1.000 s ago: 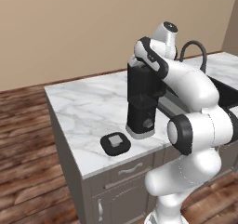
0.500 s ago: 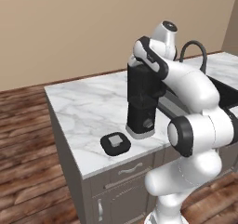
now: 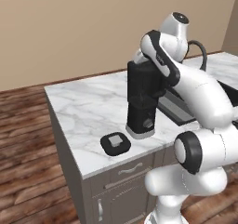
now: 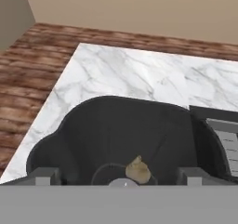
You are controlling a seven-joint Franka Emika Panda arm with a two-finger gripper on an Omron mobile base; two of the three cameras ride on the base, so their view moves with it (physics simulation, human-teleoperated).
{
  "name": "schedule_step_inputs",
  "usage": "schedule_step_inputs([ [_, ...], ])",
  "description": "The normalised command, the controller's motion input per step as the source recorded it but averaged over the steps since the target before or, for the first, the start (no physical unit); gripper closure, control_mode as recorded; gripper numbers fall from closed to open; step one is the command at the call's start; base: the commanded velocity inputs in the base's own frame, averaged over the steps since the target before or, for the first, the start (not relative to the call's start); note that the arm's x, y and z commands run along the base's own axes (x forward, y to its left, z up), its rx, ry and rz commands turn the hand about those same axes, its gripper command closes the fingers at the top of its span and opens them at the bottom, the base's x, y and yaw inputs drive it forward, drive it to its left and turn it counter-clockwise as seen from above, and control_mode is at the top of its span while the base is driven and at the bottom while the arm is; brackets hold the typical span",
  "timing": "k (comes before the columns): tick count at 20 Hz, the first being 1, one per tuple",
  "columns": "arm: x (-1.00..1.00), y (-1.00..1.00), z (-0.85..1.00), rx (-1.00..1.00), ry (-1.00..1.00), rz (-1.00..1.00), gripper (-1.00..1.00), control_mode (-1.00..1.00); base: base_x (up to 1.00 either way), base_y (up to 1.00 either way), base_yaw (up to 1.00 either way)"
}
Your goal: Grab the garlic and lemon wedge from the fridge, place them in the blender, close the lid, and turn on the blender to create a marinade.
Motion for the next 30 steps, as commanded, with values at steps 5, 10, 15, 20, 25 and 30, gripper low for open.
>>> schedule_step_inputs([
  [5,-1.00,-0.06,-0.01,0.00,-0.01,-0.02,-1.00,-1.00,0.00,0.00,0.00],
  [10,-1.00,-0.06,-0.21,0.00,0.01,-0.11,-1.00,-1.00,0.00,0.00,0.00],
  [15,-1.00,-0.09,-0.26,0.00,0.05,-0.18,-1.00,-1.00,0.00,0.00,0.00],
  [20,-0.93,-0.19,-0.28,0.00,0.08,-0.17,-1.00,-1.00,0.00,0.00,0.00],
  [25,-0.45,-0.17,-0.14,0.00,0.09,-0.13,-1.00,-1.00,0.00,0.00,0.00],
  [30,-0.11,-0.06,-0.03,0.01,0.00,-0.03,-1.00,-1.00,0.00,0.00,0.00],
])
